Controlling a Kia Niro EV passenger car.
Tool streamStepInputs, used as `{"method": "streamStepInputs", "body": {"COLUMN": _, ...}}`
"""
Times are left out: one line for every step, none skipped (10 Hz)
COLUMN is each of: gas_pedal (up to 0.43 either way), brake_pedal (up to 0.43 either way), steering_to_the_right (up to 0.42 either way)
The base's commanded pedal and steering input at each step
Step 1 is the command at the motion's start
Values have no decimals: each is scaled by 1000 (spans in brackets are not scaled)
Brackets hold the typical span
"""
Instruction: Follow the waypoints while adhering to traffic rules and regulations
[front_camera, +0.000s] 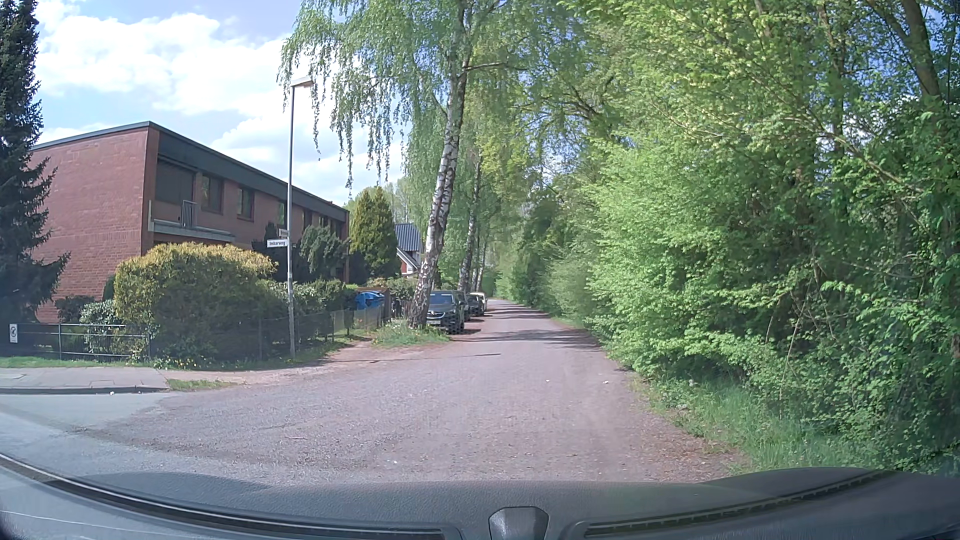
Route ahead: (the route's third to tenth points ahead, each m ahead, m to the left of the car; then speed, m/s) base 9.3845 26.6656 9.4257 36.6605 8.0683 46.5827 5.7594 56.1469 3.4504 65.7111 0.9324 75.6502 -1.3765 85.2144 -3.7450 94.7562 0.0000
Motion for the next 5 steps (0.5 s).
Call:
{"method": "streamStepInputs", "body": {"gas_pedal": 0, "brake_pedal": 220, "steering_to_the_right": 56}}
{"method": "streamStepInputs", "body": {"gas_pedal": 0, "brake_pedal": 220, "steering_to_the_right": 66}}
{"method": "streamStepInputs", "body": {"gas_pedal": 0, "brake_pedal": 220, "steering_to_the_right": 40}}
{"method": "streamStepInputs", "body": {"gas_pedal": 0, "brake_pedal": 220, "steering_to_the_right": -1}}
{"method": "streamStepInputs", "body": {"gas_pedal": 0, "brake_pedal": 220, "steering_to_the_right": -16}}
